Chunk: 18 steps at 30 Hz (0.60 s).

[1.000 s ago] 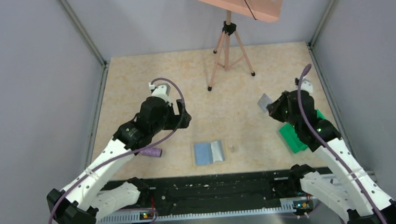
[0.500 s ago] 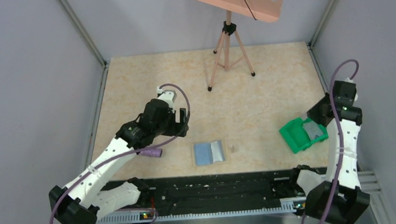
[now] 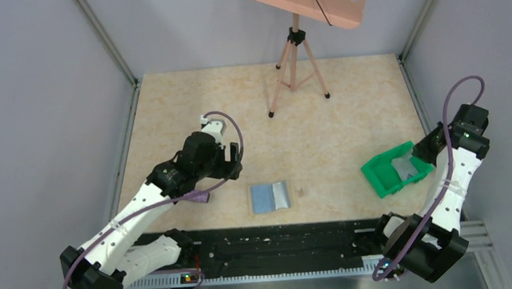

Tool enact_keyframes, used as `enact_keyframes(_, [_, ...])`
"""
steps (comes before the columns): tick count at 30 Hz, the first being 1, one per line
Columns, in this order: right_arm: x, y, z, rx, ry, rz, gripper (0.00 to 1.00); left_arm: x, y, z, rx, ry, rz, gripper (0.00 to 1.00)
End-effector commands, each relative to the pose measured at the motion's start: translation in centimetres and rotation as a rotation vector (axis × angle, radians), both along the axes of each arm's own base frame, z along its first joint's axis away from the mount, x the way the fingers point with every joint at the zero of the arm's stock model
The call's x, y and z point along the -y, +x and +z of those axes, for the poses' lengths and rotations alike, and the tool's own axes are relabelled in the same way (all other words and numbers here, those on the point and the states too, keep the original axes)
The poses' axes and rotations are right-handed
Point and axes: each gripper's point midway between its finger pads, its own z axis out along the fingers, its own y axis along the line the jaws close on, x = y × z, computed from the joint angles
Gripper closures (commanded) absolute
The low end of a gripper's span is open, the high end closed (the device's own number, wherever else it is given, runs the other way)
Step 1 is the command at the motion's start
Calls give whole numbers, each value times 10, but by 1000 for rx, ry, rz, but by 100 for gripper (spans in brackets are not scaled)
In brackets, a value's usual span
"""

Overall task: Take the credit cards out of the card holder
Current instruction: Place the credit card in the storage box.

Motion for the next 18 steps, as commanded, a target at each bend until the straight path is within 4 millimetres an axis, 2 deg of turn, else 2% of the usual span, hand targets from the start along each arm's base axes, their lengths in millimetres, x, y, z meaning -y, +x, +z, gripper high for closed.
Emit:
enact_keyframes(1, [0,1,14,35,-21,24,100,1,4,1,18,0,4,12])
enact_keyframes(11, [-12,-4,-7,40,45,10,100,1,4,-2,9,7,9,12])
enact_keyframes(18, [0,-10,-24,-31,20,23,100,1,2,4,24,-10,6,13])
